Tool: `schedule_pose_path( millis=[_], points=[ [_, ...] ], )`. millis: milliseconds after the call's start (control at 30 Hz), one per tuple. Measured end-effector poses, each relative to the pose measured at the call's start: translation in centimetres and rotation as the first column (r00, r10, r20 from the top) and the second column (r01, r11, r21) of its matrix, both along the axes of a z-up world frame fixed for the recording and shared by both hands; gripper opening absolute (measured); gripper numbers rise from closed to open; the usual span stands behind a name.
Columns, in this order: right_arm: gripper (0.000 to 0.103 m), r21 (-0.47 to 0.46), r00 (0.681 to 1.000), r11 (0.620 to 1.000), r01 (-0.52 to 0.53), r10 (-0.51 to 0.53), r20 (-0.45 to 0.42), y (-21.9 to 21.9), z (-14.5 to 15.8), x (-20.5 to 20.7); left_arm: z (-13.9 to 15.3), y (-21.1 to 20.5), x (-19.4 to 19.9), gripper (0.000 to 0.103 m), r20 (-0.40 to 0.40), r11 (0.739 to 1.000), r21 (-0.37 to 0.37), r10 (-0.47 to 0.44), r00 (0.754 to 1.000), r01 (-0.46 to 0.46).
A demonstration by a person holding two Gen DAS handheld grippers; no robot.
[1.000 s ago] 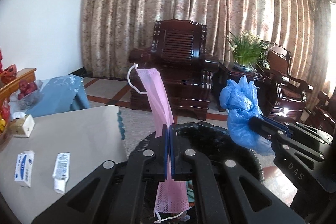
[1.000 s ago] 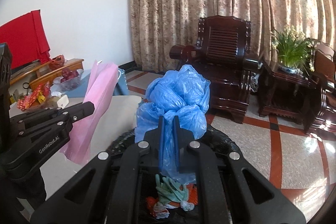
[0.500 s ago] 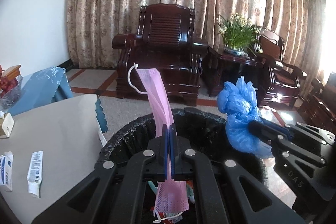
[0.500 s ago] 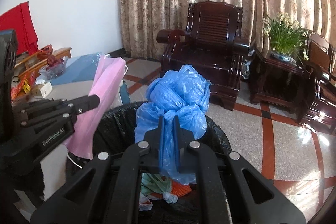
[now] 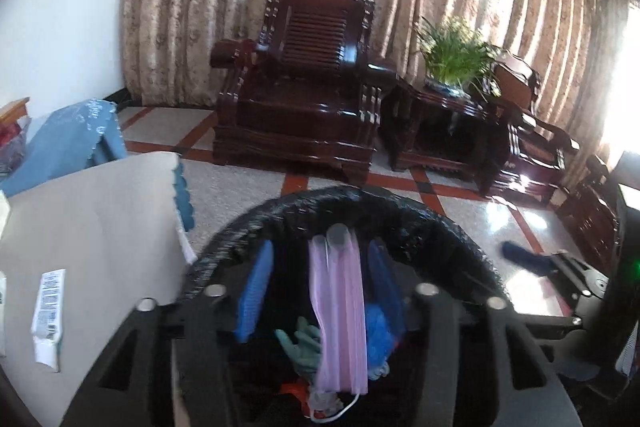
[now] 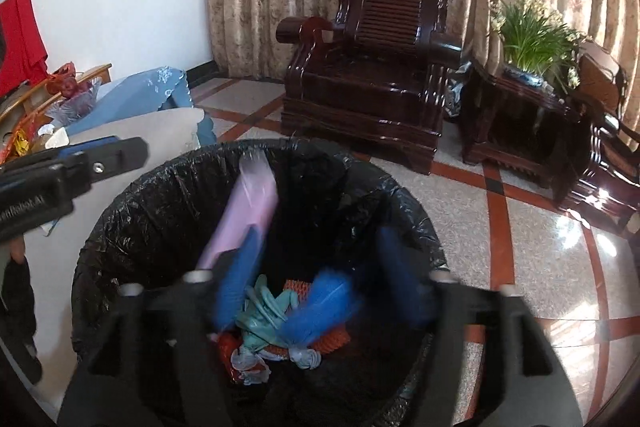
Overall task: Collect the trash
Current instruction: 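Carry the pink mask and blue shoe covers over the bin and open both grippers, then return to the table and grasp the white tube with the right gripper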
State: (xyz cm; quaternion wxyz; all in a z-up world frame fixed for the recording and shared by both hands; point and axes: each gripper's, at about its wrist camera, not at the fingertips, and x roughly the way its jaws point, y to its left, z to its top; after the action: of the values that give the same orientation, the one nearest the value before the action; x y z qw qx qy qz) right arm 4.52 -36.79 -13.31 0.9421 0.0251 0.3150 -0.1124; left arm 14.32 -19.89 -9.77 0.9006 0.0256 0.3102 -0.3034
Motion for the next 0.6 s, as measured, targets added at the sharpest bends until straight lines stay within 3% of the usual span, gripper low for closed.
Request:
schedule_pose_path(
  millis=[100,233,400,600],
  points=[
    [0.097,0.013,1.000,1.000,-0.006,0.006,0.028,0.7,0.8,-0.5,0.8,2.1,0.0,0.069,0.023,0.999,-0.002,0.047,0.999,-0.047],
    [0.097,0.039,0.998,0.999,-0.022,0.020,0.060,1.7,2.1,-0.9,1.9,6.1,-0.7,0.078,0.055,0.992,-0.015,0.128,0.990,-0.127],
    [0.098,0.062,0.990,0.996,-0.066,0.058,0.128,5.2,4.4,-1.0,3.3,11.0,-1.9,0.081,0.120,0.974,0.000,0.223,0.967,-0.225],
    [0.098,0.069,0.975,0.986,-0.151,0.137,0.176,10.2,6.1,0.4,3.9,18.0,-3.7,0.081,0.146,0.930,-0.011,0.366,0.919,-0.368]
  ],
)
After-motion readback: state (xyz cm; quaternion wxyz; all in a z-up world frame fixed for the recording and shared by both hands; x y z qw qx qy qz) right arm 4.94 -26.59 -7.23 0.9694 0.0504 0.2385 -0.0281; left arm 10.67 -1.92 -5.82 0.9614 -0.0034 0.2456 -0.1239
